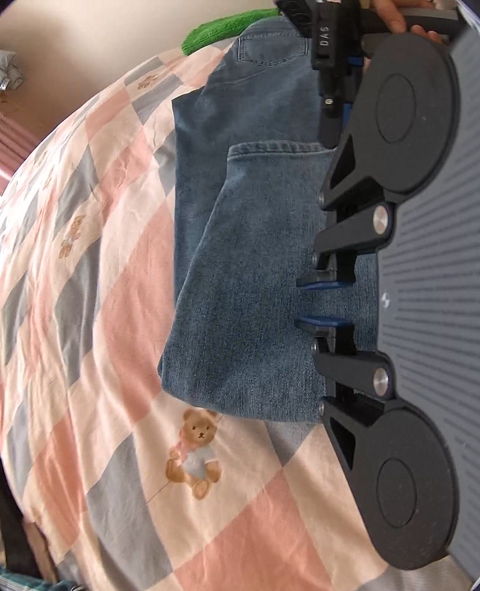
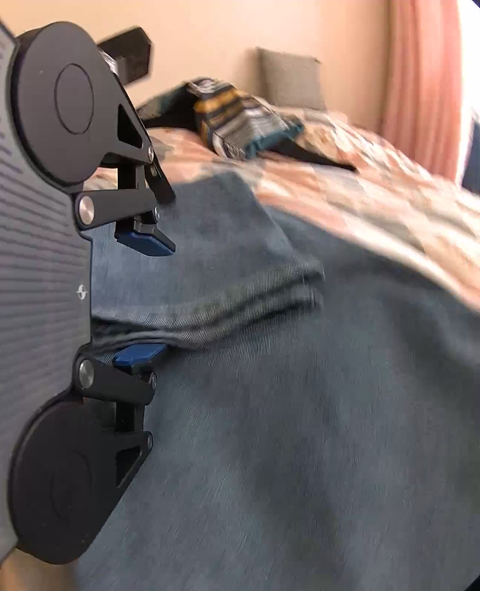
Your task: Fold clothes
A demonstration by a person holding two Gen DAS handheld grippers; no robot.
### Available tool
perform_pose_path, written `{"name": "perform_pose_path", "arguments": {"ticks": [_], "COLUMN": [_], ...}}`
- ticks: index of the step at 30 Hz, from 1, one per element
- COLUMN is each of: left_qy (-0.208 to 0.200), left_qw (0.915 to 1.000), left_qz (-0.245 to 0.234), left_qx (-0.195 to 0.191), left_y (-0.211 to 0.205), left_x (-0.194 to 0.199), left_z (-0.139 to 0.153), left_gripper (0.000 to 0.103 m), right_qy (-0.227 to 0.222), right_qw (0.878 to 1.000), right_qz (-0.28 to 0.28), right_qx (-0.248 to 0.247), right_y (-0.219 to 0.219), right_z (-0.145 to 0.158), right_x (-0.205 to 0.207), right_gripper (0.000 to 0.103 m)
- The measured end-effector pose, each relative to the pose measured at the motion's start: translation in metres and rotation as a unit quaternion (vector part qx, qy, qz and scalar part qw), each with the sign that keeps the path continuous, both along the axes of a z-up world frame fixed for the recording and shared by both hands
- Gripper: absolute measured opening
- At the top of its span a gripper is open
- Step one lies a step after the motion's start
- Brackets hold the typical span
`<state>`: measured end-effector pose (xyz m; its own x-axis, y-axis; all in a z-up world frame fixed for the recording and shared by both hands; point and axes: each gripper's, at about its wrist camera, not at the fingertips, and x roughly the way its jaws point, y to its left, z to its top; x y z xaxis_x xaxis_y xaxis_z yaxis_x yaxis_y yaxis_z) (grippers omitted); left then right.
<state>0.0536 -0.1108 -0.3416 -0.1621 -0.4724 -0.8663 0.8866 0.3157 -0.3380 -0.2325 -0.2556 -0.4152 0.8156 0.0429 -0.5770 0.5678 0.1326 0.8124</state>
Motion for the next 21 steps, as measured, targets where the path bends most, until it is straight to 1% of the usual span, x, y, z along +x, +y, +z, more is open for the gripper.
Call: {"name": "perform_pose_path", "arguments": {"ticks": [2, 3, 4, 5, 6, 8, 10, 12, 14, 15, 17, 18, 20, 21], "left_qy": [0.019, 0.028, 0.037, 0.044, 0.048, 0.053, 0.054, 0.064, 0.084, 0.092, 0.102, 0.103, 0.087, 0.076], "left_qw": [0.9998, 0.9996, 0.9993, 0.999, 0.9988, 0.9986, 0.9985, 0.9976, 0.9947, 0.9931, 0.9901, 0.9893, 0.9907, 0.9921], "left_qz": [0.003, 0.005, 0.005, 0.006, 0.007, 0.005, -0.004, -0.018, -0.036, -0.045, -0.061, -0.067, -0.073, -0.073], "left_qx": [-0.002, -0.002, -0.002, -0.001, 0.001, 0.002, -0.004, -0.022, -0.046, -0.057, -0.074, -0.078, -0.075, -0.068], "left_y": [0.001, 0.001, 0.002, 0.002, 0.001, -0.001, -0.005, -0.01, -0.015, -0.018, -0.026, -0.031, -0.043, -0.049], "left_x": [0.007, 0.01, 0.013, 0.015, 0.016, 0.016, 0.013, 0.003, -0.009, -0.017, -0.033, -0.04, -0.054, -0.058], "left_z": [-0.001, -0.001, -0.002, -0.002, -0.002, 0.0, 0.007, 0.019, 0.033, 0.038, 0.045, 0.045, 0.04, 0.036], "left_gripper": [0.01, 0.01, 0.01, 0.01, 0.01, 0.01, 0.01, 0.01, 0.012, 0.015, 0.016, 0.016, 0.016, 0.016], "right_qy": [0.005, 0.016, 0.026, 0.033, 0.029, 0.033, 0.036, 0.048, 0.078, 0.094, 0.147, 0.163, 0.175, 0.164], "right_qw": [1.0, 1.0, 0.999, 0.999, 0.999, 0.997, 0.992, 0.985, 0.977, 0.972, 0.967, 0.97, 0.975, 0.976], "right_qz": [0.008, 0.006, -0.003, -0.013, -0.023, -0.022, -0.024, -0.041, -0.065, -0.076, -0.082, -0.08, -0.092, -0.099], "right_qx": [-0.024, -0.025, -0.024, -0.023, -0.024, -0.069, -0.118, -0.163, -0.19, -0.201, -0.189, -0.163, -0.106, -0.1], "right_y": [0.002, 0.004, 0.005, 0.007, 0.009, 0.015, 0.018, 0.016, 0.013, 0.011, 0.005, 0.001, -0.005, -0.006], "right_z": [0.003, 0.002, 0.001, 0.0, 0.004, 0.026, 0.058, 0.091, 0.109, 0.116, 0.102, 0.086, 0.053, 0.047], "right_x": [0.01, 0.011, 0.007, 0.004, -0.001, -0.005, -0.011, -0.026, -0.051, -0.062, -0.077, -0.083, -0.093, -0.095], "right_gripper": [0.042, 0.037, 0.031, 0.015, 0.012, 0.01, 0.01, 0.01, 0.01, 0.01, 0.01, 0.01, 0.011, 0.016]}}
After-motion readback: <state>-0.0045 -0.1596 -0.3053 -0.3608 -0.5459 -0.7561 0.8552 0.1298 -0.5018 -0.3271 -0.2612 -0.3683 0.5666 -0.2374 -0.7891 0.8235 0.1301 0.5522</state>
